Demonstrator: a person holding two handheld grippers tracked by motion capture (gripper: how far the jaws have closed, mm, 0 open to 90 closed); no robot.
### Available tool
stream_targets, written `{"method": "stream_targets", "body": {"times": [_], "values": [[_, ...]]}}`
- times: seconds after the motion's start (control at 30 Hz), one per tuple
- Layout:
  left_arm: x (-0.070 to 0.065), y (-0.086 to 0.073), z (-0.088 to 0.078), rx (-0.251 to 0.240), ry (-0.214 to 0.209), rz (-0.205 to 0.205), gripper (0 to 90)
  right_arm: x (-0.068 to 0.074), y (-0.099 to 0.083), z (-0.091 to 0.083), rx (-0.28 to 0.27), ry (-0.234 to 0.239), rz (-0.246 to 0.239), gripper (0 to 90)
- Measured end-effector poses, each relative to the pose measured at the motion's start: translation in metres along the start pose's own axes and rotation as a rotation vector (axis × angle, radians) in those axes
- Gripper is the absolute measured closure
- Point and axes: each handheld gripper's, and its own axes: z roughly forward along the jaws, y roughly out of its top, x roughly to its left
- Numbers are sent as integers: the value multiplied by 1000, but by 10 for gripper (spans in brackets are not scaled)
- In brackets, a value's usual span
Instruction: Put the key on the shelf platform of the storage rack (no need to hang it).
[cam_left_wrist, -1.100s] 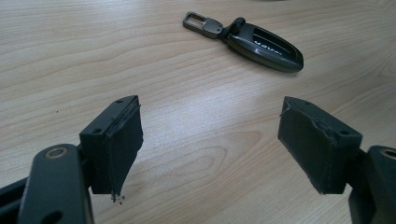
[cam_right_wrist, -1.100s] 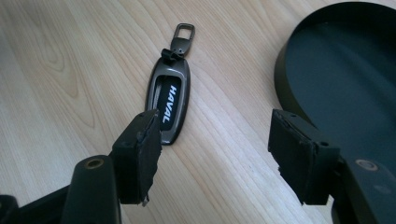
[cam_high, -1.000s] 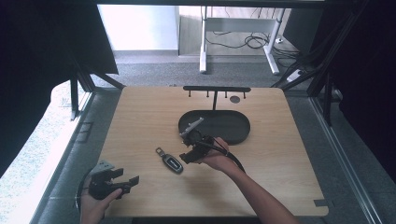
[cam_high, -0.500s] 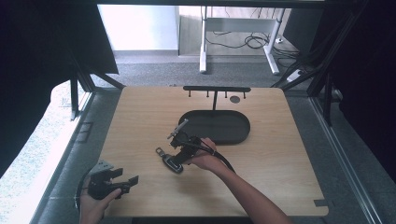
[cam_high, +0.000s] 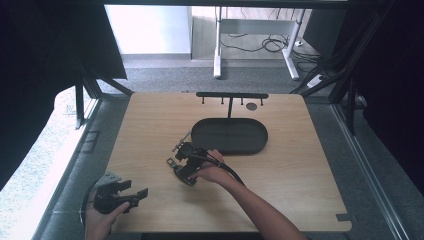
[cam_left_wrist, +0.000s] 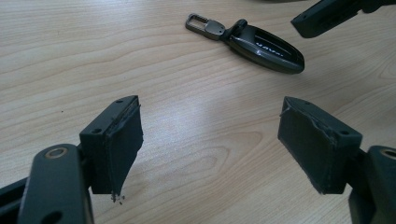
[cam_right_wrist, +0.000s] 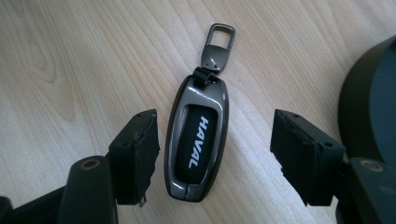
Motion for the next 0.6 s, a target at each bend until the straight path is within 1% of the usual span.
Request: {"method": "stream_targets", "body": {"times": [0.13, 0.3, 0.43, 0.6], "values": [[1, 0, -1, -1, -1, -1, 222, 2, 2, 9, 20, 1, 2, 324], [1, 0, -1, -2, 0, -6, 222, 1, 4, 16, 34, 3, -4, 323], [1, 0, -1, 1, 0, -1, 222, 2, 6, 22, 47, 1, -9, 324], [1, 0, -1, -2, -1, -7, 222, 4, 8, 29, 67, -5, -2, 328]]}}
